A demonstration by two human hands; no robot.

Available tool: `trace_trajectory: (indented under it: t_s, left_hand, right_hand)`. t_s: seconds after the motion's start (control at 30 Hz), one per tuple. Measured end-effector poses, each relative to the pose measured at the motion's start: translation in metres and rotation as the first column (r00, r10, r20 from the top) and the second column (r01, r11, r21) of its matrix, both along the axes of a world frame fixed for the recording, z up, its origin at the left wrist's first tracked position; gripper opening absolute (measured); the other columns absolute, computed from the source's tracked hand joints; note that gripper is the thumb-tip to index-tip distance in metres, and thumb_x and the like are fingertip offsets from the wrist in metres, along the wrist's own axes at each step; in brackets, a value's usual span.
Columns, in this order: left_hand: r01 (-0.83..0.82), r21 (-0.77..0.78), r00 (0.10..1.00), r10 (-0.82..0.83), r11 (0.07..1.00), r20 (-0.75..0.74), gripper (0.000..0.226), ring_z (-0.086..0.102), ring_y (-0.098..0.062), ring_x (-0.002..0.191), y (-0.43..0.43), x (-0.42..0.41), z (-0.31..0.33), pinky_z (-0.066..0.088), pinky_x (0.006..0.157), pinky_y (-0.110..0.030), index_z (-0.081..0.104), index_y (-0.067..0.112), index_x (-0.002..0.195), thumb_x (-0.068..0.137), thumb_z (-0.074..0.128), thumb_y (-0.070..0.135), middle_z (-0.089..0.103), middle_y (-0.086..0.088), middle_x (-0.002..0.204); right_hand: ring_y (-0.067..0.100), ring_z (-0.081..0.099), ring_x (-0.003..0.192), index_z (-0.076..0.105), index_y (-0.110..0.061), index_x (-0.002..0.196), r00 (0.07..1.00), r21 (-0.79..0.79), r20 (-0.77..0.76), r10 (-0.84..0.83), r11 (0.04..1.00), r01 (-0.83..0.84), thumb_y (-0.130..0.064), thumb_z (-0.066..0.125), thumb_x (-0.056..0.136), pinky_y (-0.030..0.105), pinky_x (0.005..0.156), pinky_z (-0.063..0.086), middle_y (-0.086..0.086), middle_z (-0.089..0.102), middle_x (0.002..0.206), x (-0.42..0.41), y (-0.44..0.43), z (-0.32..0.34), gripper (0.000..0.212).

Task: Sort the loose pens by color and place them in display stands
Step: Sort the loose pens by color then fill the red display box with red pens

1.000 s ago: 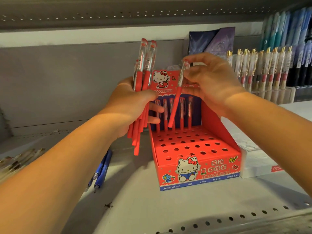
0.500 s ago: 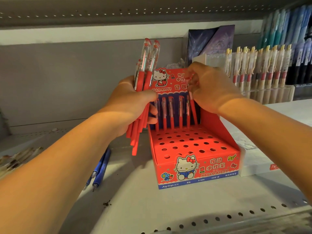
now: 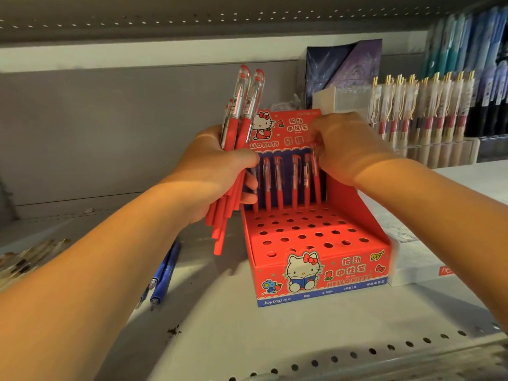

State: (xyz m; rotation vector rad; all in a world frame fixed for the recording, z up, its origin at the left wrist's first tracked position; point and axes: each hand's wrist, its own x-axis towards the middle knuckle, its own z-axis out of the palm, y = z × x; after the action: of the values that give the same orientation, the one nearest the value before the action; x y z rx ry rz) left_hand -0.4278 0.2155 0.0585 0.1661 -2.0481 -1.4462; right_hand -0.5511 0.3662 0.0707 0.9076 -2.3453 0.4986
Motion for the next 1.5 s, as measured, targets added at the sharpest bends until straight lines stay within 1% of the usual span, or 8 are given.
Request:
trace_trajectory:
  t_s: [0.23, 0.37, 0.5, 0.63, 0.7, 1.0, 1.33, 1.5]
  left_hand:
    - [0.024, -0.020, 1.000, -0.024, 0.999, -0.002, 0.011, 0.062, -0.016, 0.044, 0.001, 0.000, -0.001, 0.052, 0.044, -0.027, 0.061, 0.015, 0.089, 0.086, 0.070, 0.009, 0.061, -0.003, 0.050]
    - [0.046, -0.020, 0.999, -0.045, 0.999, 0.005, 0.012, 0.063, -0.018, 0.045, 0.000, 0.001, -0.001, 0.053, 0.046, -0.028, 0.063, 0.015, 0.091, 0.084, 0.072, 0.011, 0.063, -0.007, 0.053]
    - [0.090, 0.010, 0.996, -0.090, 0.996, 0.001, 0.016, 0.063, -0.019, 0.045, 0.002, 0.001, -0.001, 0.053, 0.045, -0.028, 0.064, 0.013, 0.093, 0.082, 0.074, 0.010, 0.067, -0.010, 0.061]
    - [0.170, 0.028, 0.985, -0.170, 0.985, -0.018, 0.021, 0.066, -0.019, 0.051, 0.005, 0.002, -0.001, 0.054, 0.047, -0.031, 0.064, 0.013, 0.099, 0.081, 0.073, 0.009, 0.074, -0.010, 0.077]
    - [0.187, 0.039, 0.982, -0.187, 0.982, -0.017, 0.024, 0.068, -0.020, 0.055, 0.005, 0.002, -0.002, 0.055, 0.049, -0.033, 0.063, 0.012, 0.104, 0.082, 0.072, 0.008, 0.075, -0.014, 0.086]
    - [0.253, 0.070, 0.967, -0.254, 0.965, -0.007, 0.015, 0.074, -0.027, 0.073, 0.004, 0.001, -0.005, 0.059, 0.055, -0.041, 0.061, 0.012, 0.100, 0.091, 0.057, 0.001, 0.076, -0.013, 0.089]
    - [0.033, 0.134, 0.997, -0.023, 0.990, -0.077, 0.013, 0.075, -0.030, 0.072, -0.005, -0.004, 0.000, 0.060, 0.057, -0.045, 0.061, 0.014, 0.095, 0.088, 0.057, 0.004, 0.075, -0.011, 0.078]
    - [-0.203, -0.079, 0.976, 0.196, 0.976, -0.091, 0.023, 0.072, -0.023, 0.057, -0.012, -0.006, -0.003, 0.058, 0.049, -0.037, 0.054, 0.024, 0.088, 0.084, 0.063, 0.003, 0.072, -0.007, 0.072]
  right_hand:
    - [0.032, 0.056, 0.092, 0.054, -0.007, 0.119, 0.994, 0.276, -0.026, -0.106, 0.955, 0.109, 0.001, 0.052, 0.090, 0.033, 0.070, 0.043, 0.007, 0.043, 0.088, 0.007, -0.001, -0.003, 0.031]
    - [0.028, 0.054, 0.089, 0.053, -0.010, 0.119, 0.994, 0.266, -0.003, -0.109, 0.958, 0.106, -0.004, 0.054, 0.090, 0.035, 0.076, 0.048, 0.008, 0.047, 0.092, 0.007, -0.002, -0.003, 0.029]
    - [0.026, 0.060, 0.106, 0.059, -0.019, 0.116, 0.972, -0.165, 0.122, 0.199, 0.970, -0.178, -0.006, 0.051, 0.090, 0.041, 0.095, 0.051, 0.005, 0.062, 0.114, 0.007, -0.006, -0.001, 0.030]
    - [0.021, 0.070, 0.078, 0.065, -0.020, 0.095, 0.587, -0.686, 0.317, 0.745, 0.607, -0.400, -0.003, 0.063, 0.089, 0.036, 0.076, 0.060, 0.009, 0.072, 0.089, 0.025, -0.018, 0.000, 0.018]
    - [0.019, 0.068, 0.071, 0.065, -0.019, 0.096, 0.478, -0.747, 0.327, 0.815, 0.533, -0.398, -0.007, 0.067, 0.089, 0.031, 0.066, 0.058, 0.005, 0.072, 0.082, 0.028, -0.020, -0.004, 0.014]
    - [0.016, 0.070, 0.070, 0.063, -0.011, 0.098, 0.313, -0.879, 0.312, 0.897, 0.398, -0.263, 0.005, 0.065, 0.087, 0.024, 0.068, 0.057, 0.003, 0.072, 0.076, 0.023, -0.025, -0.013, 0.020]
    - [0.029, 0.071, 0.084, 0.056, 0.000, 0.109, 0.297, -0.976, 0.155, 0.942, 0.193, -0.100, 0.007, 0.056, 0.092, 0.035, 0.073, 0.061, 0.024, 0.070, 0.103, 0.026, -0.026, -0.006, 0.019]
    - [0.020, 0.071, 0.074, 0.056, -0.003, 0.108, 0.456, -0.977, 0.130, 0.880, 0.193, -0.095, 0.004, 0.055, 0.094, 0.033, 0.062, 0.060, 0.016, 0.070, 0.093, 0.024, -0.026, -0.006, 0.016]
